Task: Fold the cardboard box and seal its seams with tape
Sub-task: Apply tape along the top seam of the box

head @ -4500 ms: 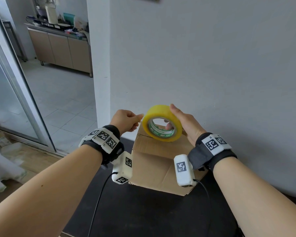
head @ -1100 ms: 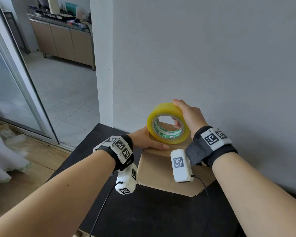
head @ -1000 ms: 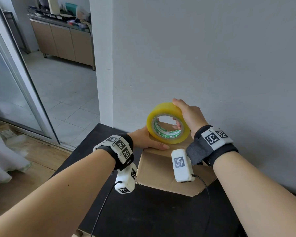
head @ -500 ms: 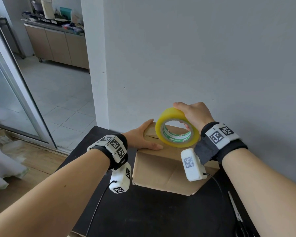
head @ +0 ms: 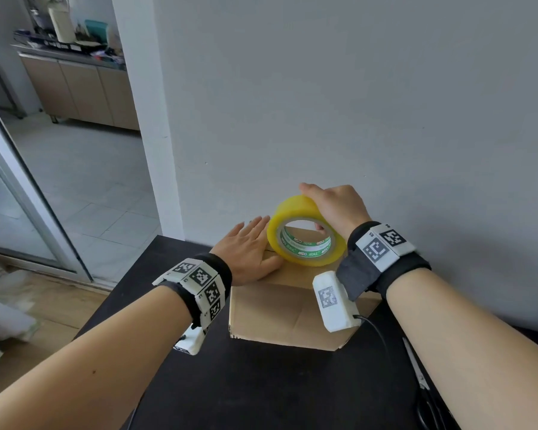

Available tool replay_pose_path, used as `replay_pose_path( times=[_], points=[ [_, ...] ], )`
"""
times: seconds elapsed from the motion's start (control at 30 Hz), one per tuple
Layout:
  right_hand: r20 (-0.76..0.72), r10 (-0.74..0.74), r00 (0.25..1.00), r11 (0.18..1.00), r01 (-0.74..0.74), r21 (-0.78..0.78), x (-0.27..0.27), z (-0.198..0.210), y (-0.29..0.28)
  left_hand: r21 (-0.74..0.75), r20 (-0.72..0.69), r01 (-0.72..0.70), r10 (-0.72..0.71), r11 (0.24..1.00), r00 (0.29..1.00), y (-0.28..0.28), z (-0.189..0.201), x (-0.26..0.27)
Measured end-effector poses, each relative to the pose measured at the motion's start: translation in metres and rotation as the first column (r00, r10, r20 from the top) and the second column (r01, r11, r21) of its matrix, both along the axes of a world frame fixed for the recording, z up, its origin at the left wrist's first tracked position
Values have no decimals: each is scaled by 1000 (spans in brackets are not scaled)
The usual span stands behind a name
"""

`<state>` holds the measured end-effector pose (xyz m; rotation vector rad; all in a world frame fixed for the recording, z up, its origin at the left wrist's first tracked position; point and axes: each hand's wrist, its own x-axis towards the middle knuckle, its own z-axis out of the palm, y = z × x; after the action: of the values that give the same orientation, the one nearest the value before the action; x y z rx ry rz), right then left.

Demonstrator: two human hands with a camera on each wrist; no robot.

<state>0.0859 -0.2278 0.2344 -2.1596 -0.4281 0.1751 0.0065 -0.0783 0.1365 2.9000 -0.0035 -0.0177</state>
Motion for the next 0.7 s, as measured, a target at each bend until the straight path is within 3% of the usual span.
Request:
replay_pose_path(
  times=[0.17, 0.37, 0.7],
  points=[
    [-85, 98, 992, 993, -92, 78, -1, -11, -8, 45, 2, -21, 21, 999, 1000, -2, 1, -2],
    [-120, 73, 990, 989, -57, 135, 1, -11, -12, 44, -16, -42, 43, 998, 999, -1, -1, -1],
    [-3, 63, 998, 989, -62, -133, 23, 11, -53, 125, -127, -84, 100, 989, 987, -8, 11, -6]
  ],
)
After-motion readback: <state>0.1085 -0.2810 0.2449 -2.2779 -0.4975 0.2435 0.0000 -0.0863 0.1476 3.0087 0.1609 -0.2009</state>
